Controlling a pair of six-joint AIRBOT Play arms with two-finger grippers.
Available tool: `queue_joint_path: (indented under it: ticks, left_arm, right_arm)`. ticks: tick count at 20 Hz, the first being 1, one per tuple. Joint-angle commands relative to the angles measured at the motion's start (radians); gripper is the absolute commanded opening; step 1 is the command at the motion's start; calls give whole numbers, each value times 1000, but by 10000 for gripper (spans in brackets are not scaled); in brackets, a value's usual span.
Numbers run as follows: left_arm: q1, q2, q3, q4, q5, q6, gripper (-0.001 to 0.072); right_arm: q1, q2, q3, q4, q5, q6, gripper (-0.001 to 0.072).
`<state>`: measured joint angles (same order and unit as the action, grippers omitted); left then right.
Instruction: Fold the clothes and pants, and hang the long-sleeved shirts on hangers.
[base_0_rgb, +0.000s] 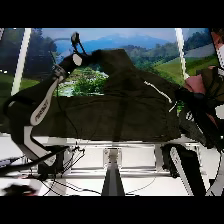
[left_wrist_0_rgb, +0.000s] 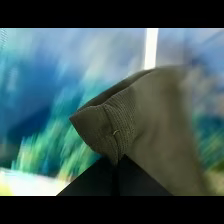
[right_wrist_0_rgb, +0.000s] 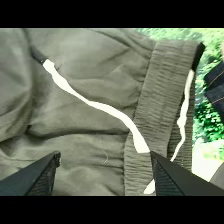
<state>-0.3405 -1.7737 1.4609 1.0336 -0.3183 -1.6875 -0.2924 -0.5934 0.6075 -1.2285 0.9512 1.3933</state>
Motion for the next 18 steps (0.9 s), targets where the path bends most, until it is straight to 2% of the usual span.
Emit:
queue_joint_path:
  ticks: [1,4,7,10,14,17,18]
  left_arm:
    - [29,151,1,204,188,84,23]
    - [115,298,1,363,243,84,23]
    - [244,428,1,410,162,84,23]
    - [384,516,1,410,9,84,23]
    - [542,562,1,464,-292,93,24]
    - [628,557,-5,488,-549,187,24]
    - [653,556,-20,489,-591,216,24]
  right_arm:
    - [0,0,1,-11,-34,0,632]
    - [0,-2,1,-17,-65,0,632]
    - [0,-39,1,-29,-82,0,631]
    - [0,-104,1,-24,-111,42,632]
    - [-1,-201,11,-24,-205,116,619]
    - [-1,-297,66,-21,-191,118,604]
    - [-1,-331,94,-21,-178,117,604]
